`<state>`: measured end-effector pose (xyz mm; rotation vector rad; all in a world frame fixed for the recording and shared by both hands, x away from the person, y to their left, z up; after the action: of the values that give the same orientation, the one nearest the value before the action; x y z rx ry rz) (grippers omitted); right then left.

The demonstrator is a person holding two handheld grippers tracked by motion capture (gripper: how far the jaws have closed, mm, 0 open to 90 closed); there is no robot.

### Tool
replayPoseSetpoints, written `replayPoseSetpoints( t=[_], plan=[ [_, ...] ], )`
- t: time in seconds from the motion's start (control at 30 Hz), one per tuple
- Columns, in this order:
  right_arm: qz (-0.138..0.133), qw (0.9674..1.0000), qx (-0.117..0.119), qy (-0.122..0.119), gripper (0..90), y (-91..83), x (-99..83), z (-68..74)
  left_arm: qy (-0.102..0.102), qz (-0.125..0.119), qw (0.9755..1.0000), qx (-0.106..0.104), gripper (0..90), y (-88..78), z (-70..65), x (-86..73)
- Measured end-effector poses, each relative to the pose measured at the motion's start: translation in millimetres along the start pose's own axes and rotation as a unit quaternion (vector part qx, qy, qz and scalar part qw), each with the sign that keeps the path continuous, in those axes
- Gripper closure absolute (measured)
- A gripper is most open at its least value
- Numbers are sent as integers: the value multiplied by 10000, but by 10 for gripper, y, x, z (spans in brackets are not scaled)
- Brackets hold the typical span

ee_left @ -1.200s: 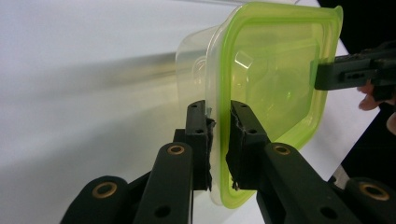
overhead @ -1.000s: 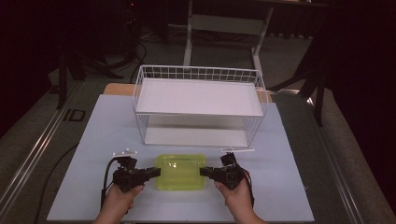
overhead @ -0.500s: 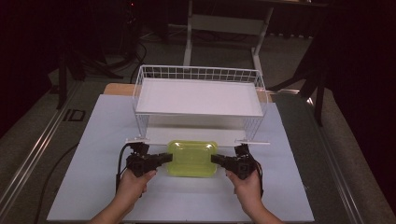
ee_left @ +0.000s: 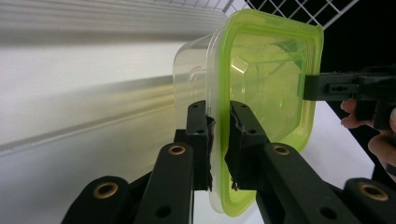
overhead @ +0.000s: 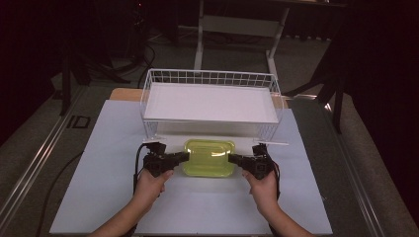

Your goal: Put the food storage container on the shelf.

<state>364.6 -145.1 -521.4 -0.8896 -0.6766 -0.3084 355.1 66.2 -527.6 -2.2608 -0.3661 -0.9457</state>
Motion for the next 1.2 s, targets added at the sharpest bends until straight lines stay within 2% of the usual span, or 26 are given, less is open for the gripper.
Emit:
replayPoseSetpoints(
  t=[0.1,0.33,0.83,0.93,1.0,1.07,1.13,1.2],
  plan=[
    [34,10000,-35,30,800,77,25,-76,-17,-7,10000,55,807,68,61,20],
    [-29,9999,-92,59,798,184,88,-157,-3,-68,9999,118,807,154,146,67],
    [-119,9996,-262,45,793,399,182,-329,194,-138,9994,240,804,331,316,144],
    [-98,9996,-230,156,794,422,204,-332,111,-182,9996,195,802,342,344,158],
    [-111,9995,-297,82,793,428,227,-318,98,-211,9996,183,800,350,373,167],
    [-135,9994,-291,125,792,436,241,-319,-5,-306,9995,107,797,365,405,175],
    [-136,9994,-276,160,791,437,244,-313,-16,-335,9994,90,787,371,416,174],
    [-266,9991,-314,104,785,455,267,-315,2,-425,9991,33,774,390,446,173]
  ],
)
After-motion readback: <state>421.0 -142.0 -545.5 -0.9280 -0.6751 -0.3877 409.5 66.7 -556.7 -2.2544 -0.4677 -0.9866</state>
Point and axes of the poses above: each handheld gripper's, and its own axes: y roughly forward along the jaws, x roughly out of its top, z roughly to its left, the point moved 8 cm from there along y, roughly forward along the jaws, and after that the axes turned 4 degrees about -x, right-handed, at the moved point
